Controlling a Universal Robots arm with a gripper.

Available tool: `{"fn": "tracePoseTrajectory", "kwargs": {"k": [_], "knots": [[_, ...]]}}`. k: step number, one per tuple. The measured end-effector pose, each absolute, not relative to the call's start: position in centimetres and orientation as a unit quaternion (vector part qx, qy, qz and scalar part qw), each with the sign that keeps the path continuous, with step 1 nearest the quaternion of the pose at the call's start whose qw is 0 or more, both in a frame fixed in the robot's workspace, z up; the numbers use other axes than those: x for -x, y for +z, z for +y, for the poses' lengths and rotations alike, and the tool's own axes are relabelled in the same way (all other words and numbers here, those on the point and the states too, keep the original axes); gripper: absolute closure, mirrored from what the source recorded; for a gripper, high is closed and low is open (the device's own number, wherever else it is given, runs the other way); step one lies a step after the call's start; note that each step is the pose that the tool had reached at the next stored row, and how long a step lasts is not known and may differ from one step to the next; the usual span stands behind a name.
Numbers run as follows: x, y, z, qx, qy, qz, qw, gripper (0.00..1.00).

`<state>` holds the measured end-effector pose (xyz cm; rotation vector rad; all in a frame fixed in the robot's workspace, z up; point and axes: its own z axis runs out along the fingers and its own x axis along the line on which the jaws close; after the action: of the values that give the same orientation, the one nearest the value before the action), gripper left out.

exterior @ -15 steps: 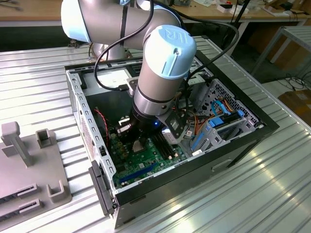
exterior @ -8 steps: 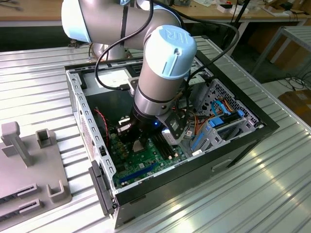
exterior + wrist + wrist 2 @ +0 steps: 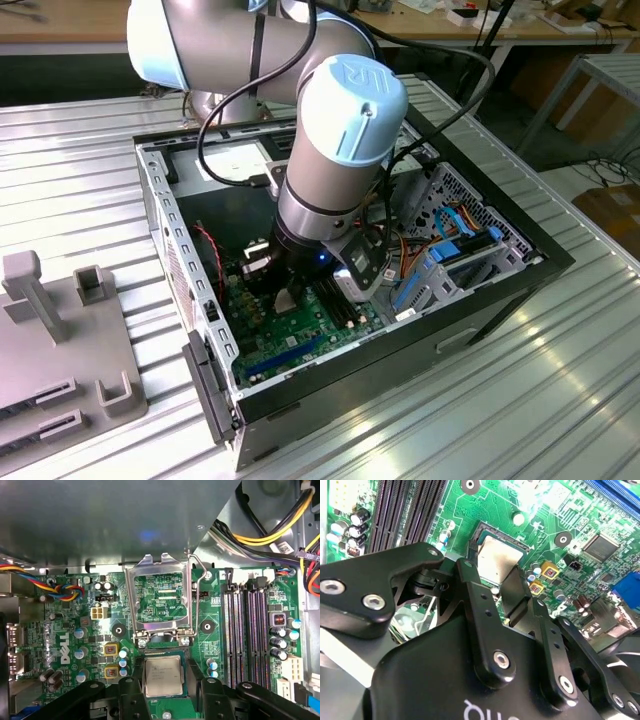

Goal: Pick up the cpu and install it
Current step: 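Place the cpu into insertion slot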

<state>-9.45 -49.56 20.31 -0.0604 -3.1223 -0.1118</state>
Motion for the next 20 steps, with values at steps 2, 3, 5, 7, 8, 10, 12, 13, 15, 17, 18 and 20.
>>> {"fn": "tracePoseTrajectory", "kwargs": {"k": [2,3,5,7,8,10,12,13,15,17,18,20], "knots": [[9.45,20.31,-49.56,0.021,-0.036,-0.999,0.008,0.54],[9.47,20.32,-49.57,0.021,-0.037,-0.999,0.008,0.54],[9.48,20.40,-49.56,0.021,-0.038,-0.999,0.008,0.54],[9.47,20.44,-49.56,0.020,-0.038,-0.999,0.008,0.54],[9.47,20.45,-49.56,0.020,-0.038,-0.999,0.008,0.54],[9.48,20.47,-49.56,0.020,-0.038,-0.999,0.008,0.54],[9.53,20.51,-49.57,0.020,-0.039,-0.999,0.008,0.54],[9.55,20.50,-49.56,0.020,-0.040,-0.999,0.008,0.54],[9.57,20.50,-49.56,0.020,-0.040,-0.999,0.008,0.54],[9.58,20.50,-49.56,0.020,-0.040,-0.999,0.008,0.54],[9.58,20.50,-49.56,0.020,-0.040,-0.999,0.008,0.54],[9.58,20.50,-49.56,0.020,-0.040,-0.999,0.008,0.54]]}}
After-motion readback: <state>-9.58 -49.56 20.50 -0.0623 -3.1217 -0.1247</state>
